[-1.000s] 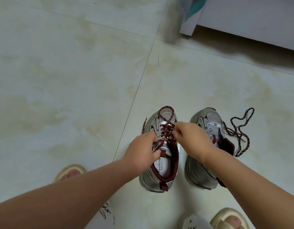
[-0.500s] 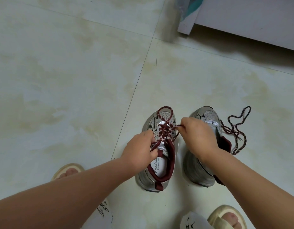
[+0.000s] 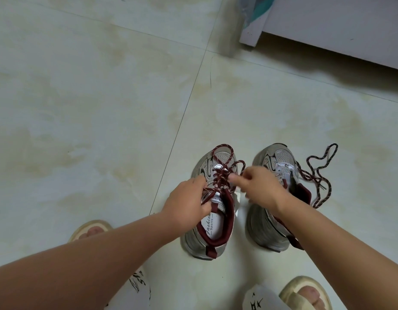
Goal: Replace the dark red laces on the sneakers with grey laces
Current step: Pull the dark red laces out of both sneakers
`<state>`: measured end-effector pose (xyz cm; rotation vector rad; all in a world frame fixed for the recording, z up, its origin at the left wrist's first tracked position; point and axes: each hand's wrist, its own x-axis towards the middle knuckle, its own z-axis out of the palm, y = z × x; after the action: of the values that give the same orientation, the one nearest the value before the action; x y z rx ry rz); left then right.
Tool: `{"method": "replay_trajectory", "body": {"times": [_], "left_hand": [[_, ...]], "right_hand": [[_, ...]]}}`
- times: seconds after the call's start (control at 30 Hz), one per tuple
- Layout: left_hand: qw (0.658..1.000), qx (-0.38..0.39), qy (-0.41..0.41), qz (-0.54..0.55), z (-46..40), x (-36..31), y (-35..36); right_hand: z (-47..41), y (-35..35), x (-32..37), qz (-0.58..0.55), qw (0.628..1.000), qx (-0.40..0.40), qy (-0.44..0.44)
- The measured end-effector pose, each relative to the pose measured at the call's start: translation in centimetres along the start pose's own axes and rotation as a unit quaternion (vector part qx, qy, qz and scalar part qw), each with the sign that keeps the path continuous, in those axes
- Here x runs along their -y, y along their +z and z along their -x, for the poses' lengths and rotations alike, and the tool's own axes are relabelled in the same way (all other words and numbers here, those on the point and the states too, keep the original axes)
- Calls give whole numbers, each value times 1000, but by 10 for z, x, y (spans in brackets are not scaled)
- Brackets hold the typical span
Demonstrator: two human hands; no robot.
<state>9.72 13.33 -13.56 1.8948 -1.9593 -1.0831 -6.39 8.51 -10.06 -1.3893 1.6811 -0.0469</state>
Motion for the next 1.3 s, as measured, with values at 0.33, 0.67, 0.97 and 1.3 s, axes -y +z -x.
{"method": "replay_trajectory", "body": {"times": [0.33, 0.67, 0.97, 1.3], "left_hand": [[1000, 1, 2, 1, 0, 0, 0], [1000, 2, 18, -16, 1, -1, -3], [990, 47, 81, -107, -4, -4, -9], [997, 24, 7, -71, -3, -3, -8]], "right_hand": [[-8, -4, -7, -166, 972, -168, -14], [-4, 0, -10, -133, 973, -189, 7], [-8, -15, -4, -48, 969, -239, -30], [-12, 21, 20, 371, 884, -72, -273]]}}
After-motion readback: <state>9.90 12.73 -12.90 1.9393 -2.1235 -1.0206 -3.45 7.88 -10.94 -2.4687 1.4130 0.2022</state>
